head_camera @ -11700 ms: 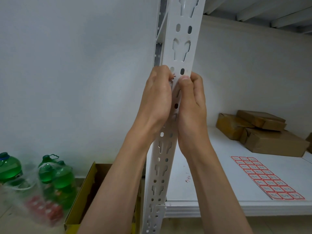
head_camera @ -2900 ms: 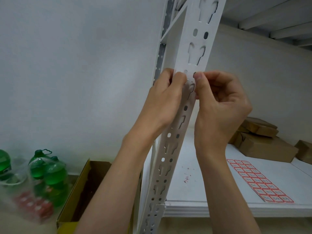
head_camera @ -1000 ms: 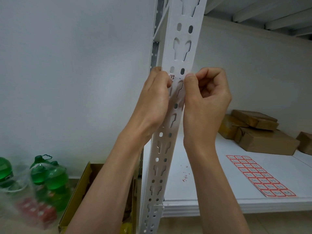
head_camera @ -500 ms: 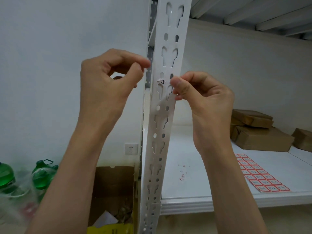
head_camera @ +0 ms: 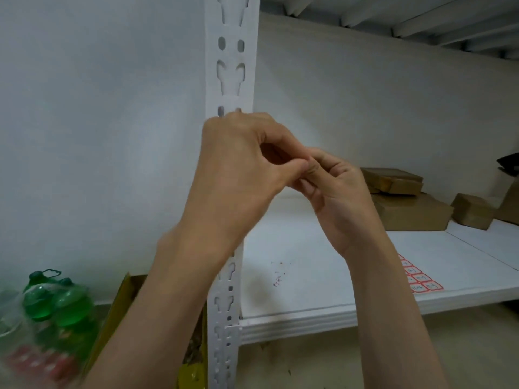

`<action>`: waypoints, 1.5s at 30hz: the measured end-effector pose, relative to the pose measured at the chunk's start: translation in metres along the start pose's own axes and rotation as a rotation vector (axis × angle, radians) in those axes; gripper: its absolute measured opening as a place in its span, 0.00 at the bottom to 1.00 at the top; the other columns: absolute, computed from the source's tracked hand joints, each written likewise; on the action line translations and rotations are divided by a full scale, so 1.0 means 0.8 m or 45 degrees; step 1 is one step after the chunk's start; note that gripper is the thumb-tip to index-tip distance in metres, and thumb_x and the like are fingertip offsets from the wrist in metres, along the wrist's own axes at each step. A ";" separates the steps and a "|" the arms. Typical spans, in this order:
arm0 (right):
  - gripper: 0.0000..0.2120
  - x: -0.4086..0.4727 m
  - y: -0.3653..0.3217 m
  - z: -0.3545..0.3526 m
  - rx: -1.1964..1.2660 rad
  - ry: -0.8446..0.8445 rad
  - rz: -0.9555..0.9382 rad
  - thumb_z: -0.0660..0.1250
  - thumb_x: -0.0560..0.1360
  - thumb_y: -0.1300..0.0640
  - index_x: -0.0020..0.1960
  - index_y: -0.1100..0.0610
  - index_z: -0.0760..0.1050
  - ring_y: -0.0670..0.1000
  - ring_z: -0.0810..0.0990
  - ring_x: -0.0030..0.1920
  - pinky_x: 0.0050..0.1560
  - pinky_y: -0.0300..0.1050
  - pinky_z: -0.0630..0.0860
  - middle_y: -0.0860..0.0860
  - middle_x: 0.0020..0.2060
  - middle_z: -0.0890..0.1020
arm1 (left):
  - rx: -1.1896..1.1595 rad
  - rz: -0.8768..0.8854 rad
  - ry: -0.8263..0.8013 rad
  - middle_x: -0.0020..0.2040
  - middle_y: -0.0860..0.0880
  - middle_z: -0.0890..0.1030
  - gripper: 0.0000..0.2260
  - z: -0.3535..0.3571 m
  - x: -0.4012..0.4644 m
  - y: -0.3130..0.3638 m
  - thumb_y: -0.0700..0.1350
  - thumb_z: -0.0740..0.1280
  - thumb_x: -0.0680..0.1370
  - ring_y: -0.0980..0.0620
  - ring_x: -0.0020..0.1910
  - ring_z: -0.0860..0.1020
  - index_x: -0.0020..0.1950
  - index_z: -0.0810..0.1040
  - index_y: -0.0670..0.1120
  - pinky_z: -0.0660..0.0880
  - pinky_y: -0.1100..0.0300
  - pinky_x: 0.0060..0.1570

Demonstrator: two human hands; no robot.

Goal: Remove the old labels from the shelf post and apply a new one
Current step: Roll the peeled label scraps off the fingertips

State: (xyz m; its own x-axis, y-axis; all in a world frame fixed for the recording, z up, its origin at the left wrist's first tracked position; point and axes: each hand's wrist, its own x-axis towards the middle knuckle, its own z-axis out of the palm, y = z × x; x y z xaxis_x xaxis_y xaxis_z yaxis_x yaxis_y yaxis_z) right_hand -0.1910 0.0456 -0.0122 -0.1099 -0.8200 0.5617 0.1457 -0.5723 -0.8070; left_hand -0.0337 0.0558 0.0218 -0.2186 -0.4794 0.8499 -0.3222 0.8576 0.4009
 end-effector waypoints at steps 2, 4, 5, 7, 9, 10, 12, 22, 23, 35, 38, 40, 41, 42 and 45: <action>0.08 -0.003 0.016 -0.020 -0.151 0.115 0.100 0.67 0.79 0.65 0.54 0.65 0.83 0.55 0.86 0.49 0.53 0.43 0.81 0.60 0.48 0.86 | 0.078 -0.120 -0.115 0.38 0.58 0.83 0.06 0.032 -0.006 -0.003 0.43 0.80 0.68 0.61 0.38 0.82 0.40 0.86 0.53 0.78 0.70 0.42; 0.07 -0.009 0.040 -0.040 -0.291 0.223 0.231 0.67 0.75 0.69 0.45 0.63 0.83 0.48 0.84 0.38 0.46 0.40 0.79 0.54 0.36 0.85 | 0.174 -0.254 -0.238 0.36 0.55 0.81 0.09 0.071 -0.013 -0.015 0.42 0.81 0.67 0.57 0.37 0.81 0.35 0.82 0.52 0.79 0.63 0.41; 0.09 -0.012 0.055 -0.051 -0.351 0.281 0.313 0.67 0.74 0.71 0.40 0.61 0.82 0.46 0.82 0.33 0.44 0.41 0.78 0.51 0.31 0.84 | 0.231 -0.314 -0.302 0.36 0.53 0.81 0.10 0.090 -0.019 -0.025 0.42 0.80 0.67 0.54 0.37 0.81 0.34 0.80 0.52 0.79 0.60 0.40; 0.12 -0.018 0.088 -0.073 -0.461 0.376 0.471 0.67 0.73 0.71 0.35 0.59 0.80 0.45 0.81 0.29 0.46 0.45 0.80 0.49 0.26 0.81 | 0.361 -0.435 -0.444 0.38 0.48 0.80 0.07 0.126 -0.032 -0.045 0.39 0.76 0.71 0.48 0.40 0.81 0.37 0.81 0.47 0.79 0.55 0.40; 0.10 -0.022 0.115 -0.090 -0.546 0.417 0.591 0.68 0.72 0.71 0.35 0.60 0.81 0.52 0.85 0.34 0.51 0.50 0.83 0.54 0.29 0.83 | 0.468 -0.536 -0.570 0.42 0.44 0.80 0.05 0.155 -0.049 -0.065 0.35 0.70 0.75 0.43 0.42 0.81 0.43 0.82 0.43 0.80 0.50 0.41; 0.10 -0.024 0.126 -0.096 -0.588 0.429 0.628 0.68 0.71 0.71 0.35 0.61 0.82 0.56 0.85 0.36 0.51 0.51 0.84 0.57 0.31 0.84 | 0.496 -0.569 -0.619 0.44 0.43 0.80 0.06 0.167 -0.059 -0.074 0.33 0.66 0.76 0.43 0.43 0.80 0.45 0.82 0.41 0.81 0.49 0.43; 0.09 -0.026 0.141 -0.105 -0.674 0.430 0.678 0.69 0.70 0.71 0.34 0.62 0.83 0.57 0.84 0.37 0.50 0.52 0.85 0.58 0.33 0.84 | 0.535 -0.603 -0.682 0.48 0.44 0.79 0.11 0.186 -0.078 -0.092 0.29 0.61 0.77 0.44 0.45 0.79 0.51 0.81 0.40 0.80 0.50 0.46; 0.04 -0.032 0.169 -0.131 -0.848 0.337 0.833 0.77 0.68 0.65 0.41 0.65 0.84 0.49 0.81 0.33 0.47 0.46 0.83 0.56 0.36 0.85 | 0.520 -0.894 -0.649 0.41 0.45 0.82 0.06 0.205 -0.099 -0.137 0.40 0.77 0.73 0.46 0.41 0.82 0.44 0.82 0.41 0.82 0.52 0.44; 0.04 -0.033 0.170 -0.132 -0.856 0.332 0.834 0.78 0.69 0.64 0.41 0.64 0.84 0.48 0.81 0.32 0.45 0.43 0.82 0.57 0.36 0.85 | 0.512 -0.901 -0.650 0.42 0.45 0.82 0.07 0.205 -0.099 -0.138 0.41 0.78 0.72 0.46 0.41 0.82 0.45 0.82 0.41 0.82 0.53 0.44; 0.05 -0.032 0.172 -0.131 -0.733 0.281 0.754 0.77 0.70 0.64 0.42 0.66 0.85 0.50 0.81 0.34 0.40 0.40 0.81 0.54 0.35 0.85 | 0.378 -0.901 -0.617 0.49 0.49 0.79 0.10 0.204 -0.097 -0.150 0.45 0.78 0.73 0.47 0.49 0.79 0.50 0.81 0.45 0.77 0.55 0.47; 0.02 -0.030 0.172 -0.132 -0.681 0.276 0.716 0.75 0.72 0.66 0.42 0.66 0.85 0.51 0.82 0.34 0.46 0.45 0.84 0.53 0.35 0.85 | 0.352 -0.895 -0.609 0.48 0.49 0.78 0.10 0.205 -0.098 -0.154 0.45 0.78 0.73 0.47 0.48 0.79 0.50 0.82 0.46 0.74 0.57 0.45; 0.03 -0.028 0.172 -0.133 -0.660 0.264 0.713 0.72 0.75 0.67 0.44 0.66 0.84 0.51 0.83 0.34 0.47 0.45 0.84 0.55 0.36 0.85 | 0.322 -0.891 -0.584 0.48 0.49 0.79 0.08 0.206 -0.099 -0.156 0.45 0.78 0.73 0.47 0.49 0.80 0.50 0.83 0.46 0.75 0.56 0.46; 0.04 -0.028 0.171 -0.133 -0.644 0.253 0.714 0.71 0.76 0.67 0.45 0.67 0.84 0.51 0.83 0.34 0.45 0.44 0.84 0.55 0.37 0.85 | 0.295 -0.889 -0.563 0.48 0.49 0.81 0.08 0.206 -0.099 -0.156 0.44 0.77 0.74 0.47 0.49 0.81 0.51 0.84 0.46 0.77 0.56 0.47; 0.06 -0.028 0.172 -0.133 -0.624 0.237 0.717 0.69 0.78 0.68 0.46 0.68 0.84 0.51 0.83 0.35 0.43 0.42 0.84 0.56 0.38 0.85 | 0.260 -0.889 -0.535 0.49 0.49 0.82 0.07 0.206 -0.099 -0.156 0.44 0.77 0.74 0.47 0.48 0.81 0.51 0.85 0.47 0.77 0.56 0.48; 0.09 -0.030 0.170 -0.133 -0.556 0.174 0.730 0.65 0.80 0.68 0.47 0.70 0.83 0.52 0.83 0.36 0.42 0.40 0.83 0.58 0.37 0.85 | 0.140 -0.897 -0.453 0.43 0.49 0.85 0.03 0.205 -0.098 -0.154 0.42 0.77 0.74 0.50 0.39 0.81 0.46 0.87 0.46 0.77 0.60 0.42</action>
State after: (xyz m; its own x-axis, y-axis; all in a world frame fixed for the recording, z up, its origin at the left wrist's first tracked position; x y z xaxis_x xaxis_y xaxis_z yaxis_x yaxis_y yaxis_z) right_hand -0.2728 -0.0120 -0.1549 -0.2601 -0.9653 0.0249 -0.1847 0.0244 -0.9825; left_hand -0.1277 -0.0430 -0.1501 -0.2046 -0.9485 0.2417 -0.5789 0.3164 0.7515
